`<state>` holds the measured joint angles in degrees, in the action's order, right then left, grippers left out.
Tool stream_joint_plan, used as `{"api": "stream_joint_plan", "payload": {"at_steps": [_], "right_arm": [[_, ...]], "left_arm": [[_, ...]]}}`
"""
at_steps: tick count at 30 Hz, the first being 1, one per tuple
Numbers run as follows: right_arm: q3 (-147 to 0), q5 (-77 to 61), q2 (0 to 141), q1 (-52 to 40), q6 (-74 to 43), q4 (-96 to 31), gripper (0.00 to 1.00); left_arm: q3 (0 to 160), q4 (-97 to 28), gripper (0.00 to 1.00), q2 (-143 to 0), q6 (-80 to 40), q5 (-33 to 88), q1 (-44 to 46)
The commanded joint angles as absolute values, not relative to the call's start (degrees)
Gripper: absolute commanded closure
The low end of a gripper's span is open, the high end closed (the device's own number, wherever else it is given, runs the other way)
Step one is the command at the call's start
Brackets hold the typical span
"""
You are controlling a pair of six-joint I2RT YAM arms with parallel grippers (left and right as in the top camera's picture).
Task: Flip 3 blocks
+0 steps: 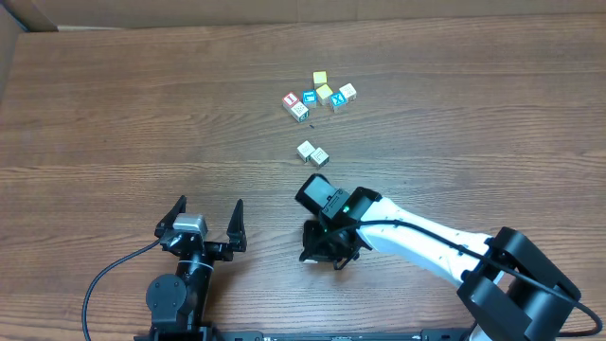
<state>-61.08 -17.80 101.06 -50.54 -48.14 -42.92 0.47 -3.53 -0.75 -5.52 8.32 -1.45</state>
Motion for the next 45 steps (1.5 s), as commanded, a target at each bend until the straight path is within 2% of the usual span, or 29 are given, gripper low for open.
{"api": "stream_joint_plan", "payload": {"at_steps": [1,12,19,45], "right_arm": [[-60.18,-16.08,102.19,-47.31,-49.15,-43.70,0.96],[-60.14,-14.50,102.17,-44.56,-49.10,-45.41,0.96],[-63.05,-26.28,100.68,-43.90,-42.11,-44.21,0.96],[-56.23,-22.85,102.26,-44.45,-46.50,-37.91,0.96]], "left_arm": [[0.27,-3.64,0.00,-0.34,-4.23,8.38,-0.99],[0.27,-3.64,0.00,-0.34,-4.25,8.38,-0.99],[0.27,-3.64,0.00,-0.34,-4.25,8.38,-0.99],[0.27,-3.64,0.00,-0.34,-4.25,8.38,-0.99]]}}
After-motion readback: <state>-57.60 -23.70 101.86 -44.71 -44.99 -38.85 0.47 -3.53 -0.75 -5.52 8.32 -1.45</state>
